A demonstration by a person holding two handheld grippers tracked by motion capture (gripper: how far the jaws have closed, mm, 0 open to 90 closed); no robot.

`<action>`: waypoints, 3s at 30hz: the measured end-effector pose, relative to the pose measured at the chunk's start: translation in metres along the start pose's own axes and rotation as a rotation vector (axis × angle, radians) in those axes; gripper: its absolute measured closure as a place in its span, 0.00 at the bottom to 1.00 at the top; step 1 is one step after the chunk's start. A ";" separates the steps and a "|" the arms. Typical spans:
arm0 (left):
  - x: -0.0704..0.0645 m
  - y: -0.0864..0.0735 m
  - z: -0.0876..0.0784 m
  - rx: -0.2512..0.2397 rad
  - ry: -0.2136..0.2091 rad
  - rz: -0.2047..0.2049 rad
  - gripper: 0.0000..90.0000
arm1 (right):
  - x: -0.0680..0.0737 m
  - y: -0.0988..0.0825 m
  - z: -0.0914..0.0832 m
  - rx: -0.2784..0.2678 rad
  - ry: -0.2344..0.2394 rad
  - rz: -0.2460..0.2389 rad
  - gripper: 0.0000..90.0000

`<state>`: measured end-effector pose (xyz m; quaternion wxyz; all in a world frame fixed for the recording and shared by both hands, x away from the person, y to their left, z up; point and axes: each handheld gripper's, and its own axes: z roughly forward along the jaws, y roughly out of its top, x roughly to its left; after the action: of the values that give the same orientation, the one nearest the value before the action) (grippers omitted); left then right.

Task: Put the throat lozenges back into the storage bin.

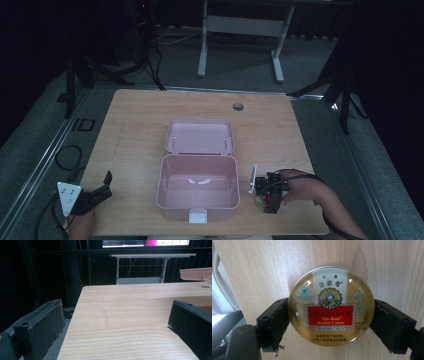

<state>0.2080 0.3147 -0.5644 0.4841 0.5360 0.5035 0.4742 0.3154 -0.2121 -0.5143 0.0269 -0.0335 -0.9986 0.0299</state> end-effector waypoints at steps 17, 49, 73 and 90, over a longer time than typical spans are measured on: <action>0.000 0.000 0.000 0.004 -0.002 0.004 0.01 | 0.005 -0.007 -0.042 -0.010 0.017 0.019 0.23; 0.000 0.000 0.001 0.005 -0.007 -0.001 0.01 | 0.023 0.020 -0.140 -0.060 -0.063 0.062 0.23; 0.001 0.000 0.000 0.004 -0.010 -0.007 0.01 | 0.029 0.097 -0.154 -0.093 -0.032 -0.055 0.23; 0.002 0.000 0.001 0.002 -0.014 -0.011 0.01 | 0.014 0.129 -0.115 -0.098 0.014 -0.069 0.23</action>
<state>0.2087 0.3162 -0.5646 0.4895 0.5372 0.5034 0.4673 0.3164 -0.0760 -0.4065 0.0334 -0.0005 -0.9992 -0.0203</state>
